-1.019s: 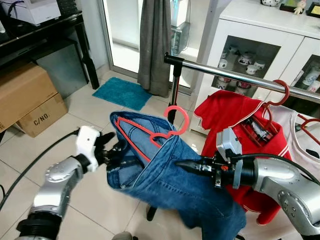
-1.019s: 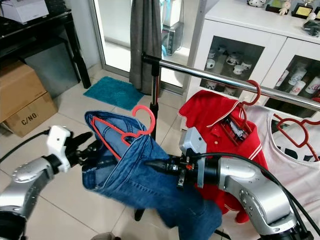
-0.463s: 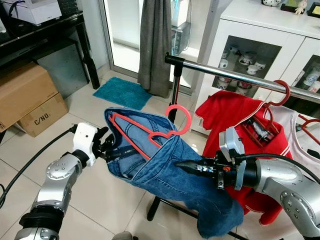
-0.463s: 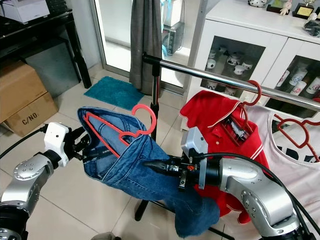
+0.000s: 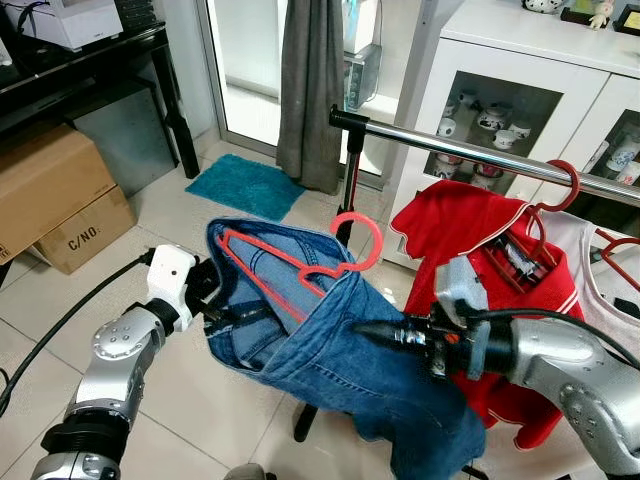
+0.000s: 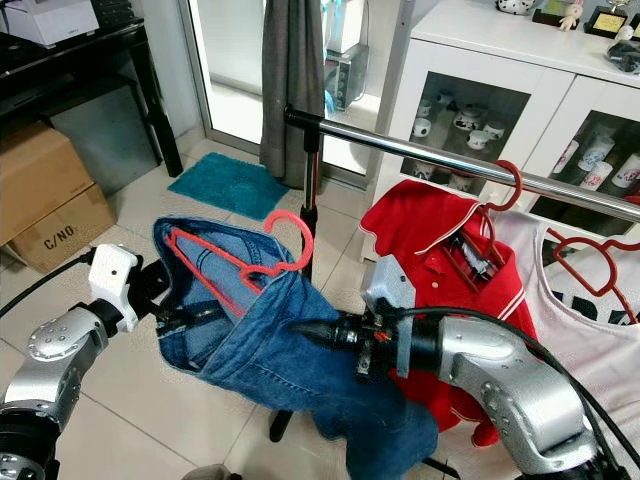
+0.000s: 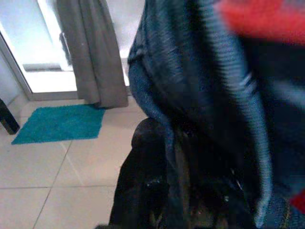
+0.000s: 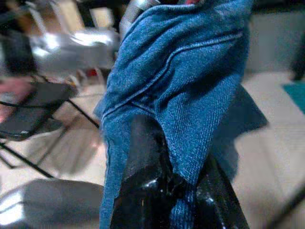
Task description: Hang hanger
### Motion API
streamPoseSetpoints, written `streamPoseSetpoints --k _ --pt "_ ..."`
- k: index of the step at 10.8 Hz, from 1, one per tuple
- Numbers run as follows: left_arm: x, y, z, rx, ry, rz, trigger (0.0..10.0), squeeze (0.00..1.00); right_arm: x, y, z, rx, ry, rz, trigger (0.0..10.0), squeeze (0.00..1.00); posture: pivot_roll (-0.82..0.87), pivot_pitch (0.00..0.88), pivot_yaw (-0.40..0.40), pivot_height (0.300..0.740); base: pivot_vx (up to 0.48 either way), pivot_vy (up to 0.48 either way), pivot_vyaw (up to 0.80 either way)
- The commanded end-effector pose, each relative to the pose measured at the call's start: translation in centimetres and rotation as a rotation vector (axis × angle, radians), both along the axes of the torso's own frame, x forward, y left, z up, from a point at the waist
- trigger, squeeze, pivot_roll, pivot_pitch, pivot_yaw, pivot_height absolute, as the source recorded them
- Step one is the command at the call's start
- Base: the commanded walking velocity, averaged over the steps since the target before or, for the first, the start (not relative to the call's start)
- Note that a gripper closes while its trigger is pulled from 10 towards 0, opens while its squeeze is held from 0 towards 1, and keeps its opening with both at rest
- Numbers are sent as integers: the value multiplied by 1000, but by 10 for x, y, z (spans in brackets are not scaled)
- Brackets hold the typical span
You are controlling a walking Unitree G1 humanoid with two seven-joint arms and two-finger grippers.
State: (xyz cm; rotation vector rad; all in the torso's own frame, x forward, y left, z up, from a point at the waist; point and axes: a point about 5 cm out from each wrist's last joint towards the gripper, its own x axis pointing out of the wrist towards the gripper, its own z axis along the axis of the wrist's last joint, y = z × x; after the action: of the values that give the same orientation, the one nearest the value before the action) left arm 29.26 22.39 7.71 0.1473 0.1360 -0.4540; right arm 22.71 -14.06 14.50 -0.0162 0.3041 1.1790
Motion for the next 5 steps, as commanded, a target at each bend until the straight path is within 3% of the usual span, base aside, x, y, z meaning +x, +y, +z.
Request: streamPoseSetpoints --k 1,2,5 --pt "-1 4 7 -5 -37 -2 0 0 9 -1 0 -51 -35 -52 0 0 -17 0 14 740 0 0 0" --pt "-5 11 15 -13 -78 0 0 0 24 -5 -11 -158 -49 -166 0 0 -10 0 11 740 0 0 0" --pt "-6 30 24 45 -94 23 0 0 18 -10 -34 -456 -66 -43 0 0 2 0 2 740 0 0 0"
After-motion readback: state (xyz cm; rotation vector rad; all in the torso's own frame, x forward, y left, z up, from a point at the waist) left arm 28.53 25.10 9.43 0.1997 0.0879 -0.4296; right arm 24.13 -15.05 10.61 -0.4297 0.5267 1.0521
